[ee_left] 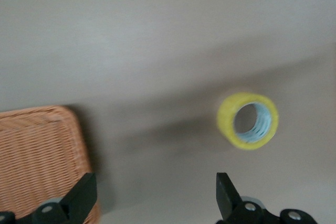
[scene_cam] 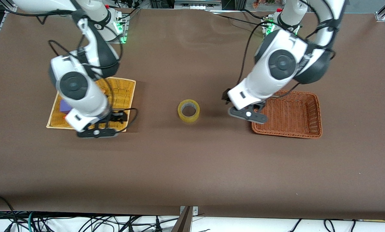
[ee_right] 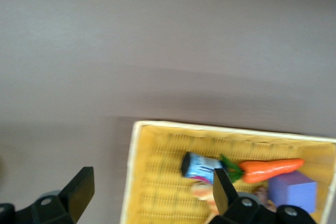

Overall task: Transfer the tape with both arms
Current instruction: 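Grasp the tape roll with the left gripper while the right gripper withdraws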

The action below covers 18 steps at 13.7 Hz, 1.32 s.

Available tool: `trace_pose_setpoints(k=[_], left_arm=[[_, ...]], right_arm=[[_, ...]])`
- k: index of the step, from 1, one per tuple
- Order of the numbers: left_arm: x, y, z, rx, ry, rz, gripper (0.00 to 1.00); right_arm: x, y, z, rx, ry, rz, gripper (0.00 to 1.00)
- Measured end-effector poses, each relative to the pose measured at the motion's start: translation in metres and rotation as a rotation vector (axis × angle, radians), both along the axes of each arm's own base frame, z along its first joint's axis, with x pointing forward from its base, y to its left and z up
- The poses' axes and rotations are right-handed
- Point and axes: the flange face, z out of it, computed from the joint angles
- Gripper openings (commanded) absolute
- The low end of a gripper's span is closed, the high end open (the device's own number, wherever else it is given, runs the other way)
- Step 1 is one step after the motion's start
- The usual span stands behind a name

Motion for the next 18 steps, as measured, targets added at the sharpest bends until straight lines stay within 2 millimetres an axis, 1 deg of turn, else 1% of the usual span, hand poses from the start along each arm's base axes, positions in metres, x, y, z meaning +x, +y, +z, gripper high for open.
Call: trace_pose_setpoints(k=[1,2,3,4,5,6,8,9,11,12,13,14,15,16,17,18], left_arm=[[-0.006,-0.024,-0.018,-0.005,-0.009,-0.007,1.00],[-0.013,-0.046,-0.041,-0.001,-0.003,-0.021,1.00],[-0.019,-0.060,-0.071,0.013,0.020,-0.035,1.00],[-0.022,-0.068,-0.100,0.028,0.042,-0.044,1.00],[-0.024,-0.073,-0.125,0.035,0.053,-0.049,1.00],[-0.026,-0.081,-0.145,0.032,0.046,-0.055,1.00],[-0.035,-0.106,-0.173,0.005,-0.002,-0.078,1.00],[-0.042,-0.119,-0.185,-0.007,-0.022,-0.089,1.00],[-0.055,-0.138,-0.206,-0.019,-0.042,-0.096,1.00],[-0.060,-0.143,-0.215,-0.018,-0.042,-0.098,1.00],[-0.061,-0.143,-0.222,-0.013,-0.038,-0.098,1.00],[-0.060,-0.140,-0.228,-0.008,-0.036,-0.095,1.00],[-0.058,-0.137,-0.231,-0.003,-0.034,-0.091,0.94],[-0.056,-0.135,-0.234,0.001,-0.033,-0.088,0.52],[-0.056,-0.134,-0.237,0.004,-0.030,-0.088,0.09],[-0.057,-0.134,-0.240,0.007,-0.027,-0.089,0.00]], right_arm=[[0.006,-0.025,0.007,0.031,0.005,-0.026,1.00],[0.009,-0.049,0.017,0.058,0.003,-0.060,1.00],[0.010,-0.070,0.028,0.073,0.000,-0.095,1.00],[0.009,-0.088,0.041,0.073,-0.005,-0.126,1.00],[0.006,-0.106,0.059,0.073,-0.016,-0.163,1.00],[0.002,-0.124,0.079,0.085,-0.028,-0.185,1.00],[-0.012,-0.163,0.118,0.089,-0.047,-0.174,1.00],[-0.019,-0.180,0.134,0.082,-0.057,-0.177,1.00],[-0.034,-0.205,0.160,0.069,-0.081,-0.206,1.00],[-0.042,-0.212,0.170,0.062,-0.094,-0.216,1.00],[-0.050,-0.213,0.178,0.057,-0.104,-0.213,1.00],[-0.058,-0.208,0.185,0.053,-0.111,-0.204,1.00],[-0.064,-0.201,0.190,0.049,-0.117,-0.193,1.00],[-0.068,-0.197,0.193,0.046,-0.119,-0.173,1.00],[-0.072,-0.197,0.195,0.042,-0.116,-0.135,1.00],[-0.074,-0.201,0.194,0.039,-0.108,-0.085,1.00]])
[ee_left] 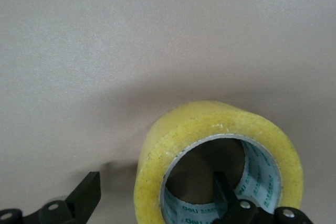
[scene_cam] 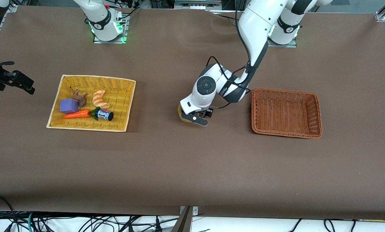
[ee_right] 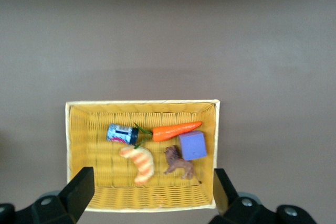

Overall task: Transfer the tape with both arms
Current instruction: 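Grasp the tape roll with the left gripper while the right gripper withdraws, then carry the tape roll with the left gripper over the brown basket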

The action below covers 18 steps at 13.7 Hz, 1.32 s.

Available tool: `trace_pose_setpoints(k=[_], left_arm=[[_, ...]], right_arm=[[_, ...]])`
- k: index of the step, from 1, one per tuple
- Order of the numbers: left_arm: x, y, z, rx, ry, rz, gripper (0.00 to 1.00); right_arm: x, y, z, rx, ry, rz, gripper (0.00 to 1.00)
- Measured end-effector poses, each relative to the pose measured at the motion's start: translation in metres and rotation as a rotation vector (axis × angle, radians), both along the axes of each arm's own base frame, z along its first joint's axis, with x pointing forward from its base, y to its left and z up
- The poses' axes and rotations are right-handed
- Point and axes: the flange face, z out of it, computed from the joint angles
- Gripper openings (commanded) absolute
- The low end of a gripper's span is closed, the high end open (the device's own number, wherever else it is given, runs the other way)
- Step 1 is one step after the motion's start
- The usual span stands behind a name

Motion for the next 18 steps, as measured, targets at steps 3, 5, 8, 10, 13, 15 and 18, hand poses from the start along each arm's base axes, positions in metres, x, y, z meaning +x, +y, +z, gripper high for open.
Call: trace_pose_setpoints(k=[3,5,8,10,13,15,18], left_arm=[[-0.001,-0.002,-0.002,0.000,0.001,-0.003,0.00],[0.005,-0.001,0.005,-0.005,-0.010,0.003,0.00],[0.016,0.010,0.037,0.018,0.010,0.013,0.00],[0.033,0.038,0.086,0.054,0.052,0.044,0.00],[0.056,0.119,0.172,0.115,0.154,0.100,0.00],[0.067,0.184,0.203,0.175,0.208,0.061,0.00],[0.084,0.287,0.193,0.193,0.322,-0.030,0.00]], right_arm=[[-0.001,-0.015,-0.008,-0.006,0.023,0.049,1.00],[0.001,-0.020,-0.014,-0.005,0.034,0.048,1.00],[0.004,-0.023,-0.020,-0.004,0.044,0.046,1.00],[0.004,-0.025,-0.021,-0.004,0.045,0.045,1.00],[0.004,-0.025,-0.021,-0.004,0.046,0.044,1.00],[0.005,-0.025,-0.024,-0.004,0.051,0.044,1.00],[0.008,-0.026,-0.029,-0.003,0.058,0.044,1.00]])
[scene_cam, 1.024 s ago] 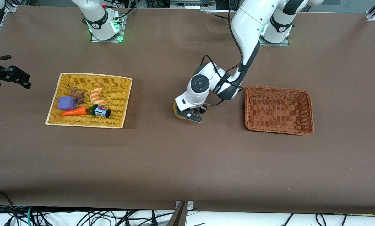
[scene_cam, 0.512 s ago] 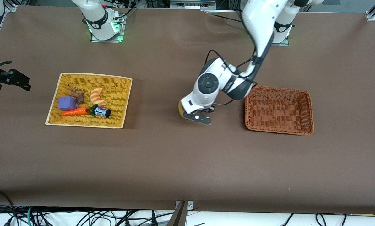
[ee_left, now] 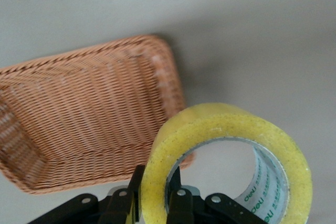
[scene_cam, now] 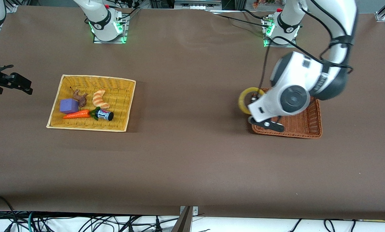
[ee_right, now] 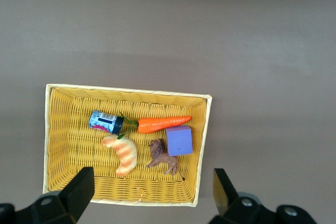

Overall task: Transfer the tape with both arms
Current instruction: 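Carry the tape roll with the left gripper over the brown basket, then lower the tape into the basket and open the left gripper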

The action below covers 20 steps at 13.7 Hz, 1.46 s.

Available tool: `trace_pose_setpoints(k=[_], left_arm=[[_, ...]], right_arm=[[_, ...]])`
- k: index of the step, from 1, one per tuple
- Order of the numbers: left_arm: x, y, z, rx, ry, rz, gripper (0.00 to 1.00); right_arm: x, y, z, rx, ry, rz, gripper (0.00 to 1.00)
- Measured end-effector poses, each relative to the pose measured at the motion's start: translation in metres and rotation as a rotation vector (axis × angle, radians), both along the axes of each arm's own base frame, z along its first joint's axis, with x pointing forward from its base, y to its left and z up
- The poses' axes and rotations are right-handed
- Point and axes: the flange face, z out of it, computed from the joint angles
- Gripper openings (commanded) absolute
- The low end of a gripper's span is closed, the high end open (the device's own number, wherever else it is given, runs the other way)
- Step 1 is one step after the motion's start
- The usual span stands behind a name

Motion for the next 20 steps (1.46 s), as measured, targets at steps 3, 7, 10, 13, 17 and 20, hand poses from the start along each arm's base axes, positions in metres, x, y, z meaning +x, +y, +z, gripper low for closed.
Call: trace_pose_setpoints(k=[3,7,10,13,17,20], left_arm=[[0.001,0.065,-0.035,0.045,0.054,-0.037,0.00],[-0.006,0.097,-0.085,0.014,0.027,-0.079,0.00],[-0.019,0.132,-0.135,-0.033,-0.025,-0.116,0.07],[-0.039,0.141,-0.165,-0.046,-0.023,-0.127,1.00],[-0.022,0.124,-0.097,-0.053,-0.049,-0.146,1.00],[-0.014,0.111,0.025,-0.057,-0.155,-0.162,1.00]], right_arm=[[0.000,0.000,-0.001,0.000,0.001,0.000,1.00],[0.001,-0.001,0.001,0.000,-0.002,-0.001,1.00],[0.001,-0.002,0.003,0.000,-0.006,-0.003,1.00],[0.001,-0.002,0.003,0.000,-0.006,-0.003,1.00],[0.001,-0.002,0.002,0.000,-0.006,-0.003,1.00],[0.001,-0.002,0.002,0.000,-0.006,-0.004,1.00]])
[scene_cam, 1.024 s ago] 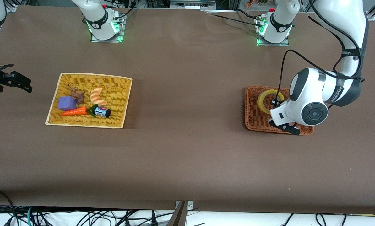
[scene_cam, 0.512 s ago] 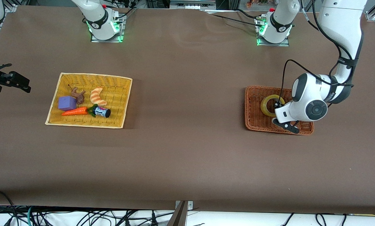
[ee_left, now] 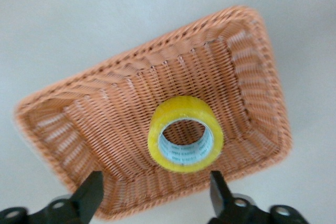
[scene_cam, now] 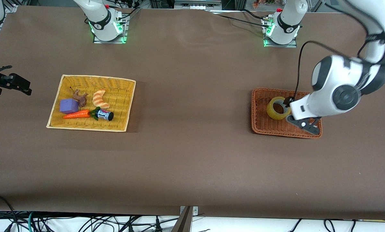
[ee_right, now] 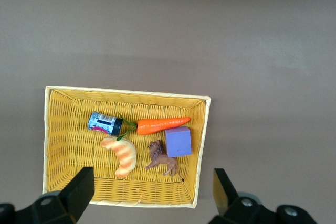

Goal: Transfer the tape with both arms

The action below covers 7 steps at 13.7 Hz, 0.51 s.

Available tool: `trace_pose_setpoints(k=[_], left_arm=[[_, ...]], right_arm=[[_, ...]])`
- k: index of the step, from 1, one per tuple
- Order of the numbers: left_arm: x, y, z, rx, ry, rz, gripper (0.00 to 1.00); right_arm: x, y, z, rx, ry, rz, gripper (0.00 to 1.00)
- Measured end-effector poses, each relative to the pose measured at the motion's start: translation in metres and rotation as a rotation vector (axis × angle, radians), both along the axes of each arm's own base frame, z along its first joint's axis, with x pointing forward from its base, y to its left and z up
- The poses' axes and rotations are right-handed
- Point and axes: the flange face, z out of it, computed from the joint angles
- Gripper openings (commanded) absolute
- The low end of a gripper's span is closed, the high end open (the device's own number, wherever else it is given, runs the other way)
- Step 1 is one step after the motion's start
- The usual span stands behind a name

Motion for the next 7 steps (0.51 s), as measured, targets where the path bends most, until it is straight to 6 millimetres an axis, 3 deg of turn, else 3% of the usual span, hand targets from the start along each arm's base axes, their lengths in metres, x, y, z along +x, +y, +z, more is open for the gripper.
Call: trace_pose_setpoints(k=[4,7], left_arm=[[-0.008,0.000,0.133,-0.016,-0.092,0.012,1.00],[-0.022,0.008,0.196,-0.006,-0.180,0.156,1.00]], right_arm=[[0.000,0.000,0.000,0.000,0.000,-0.001,1.00],[0.000,-0.001,0.000,0.000,0.000,-0.001,1.00]])
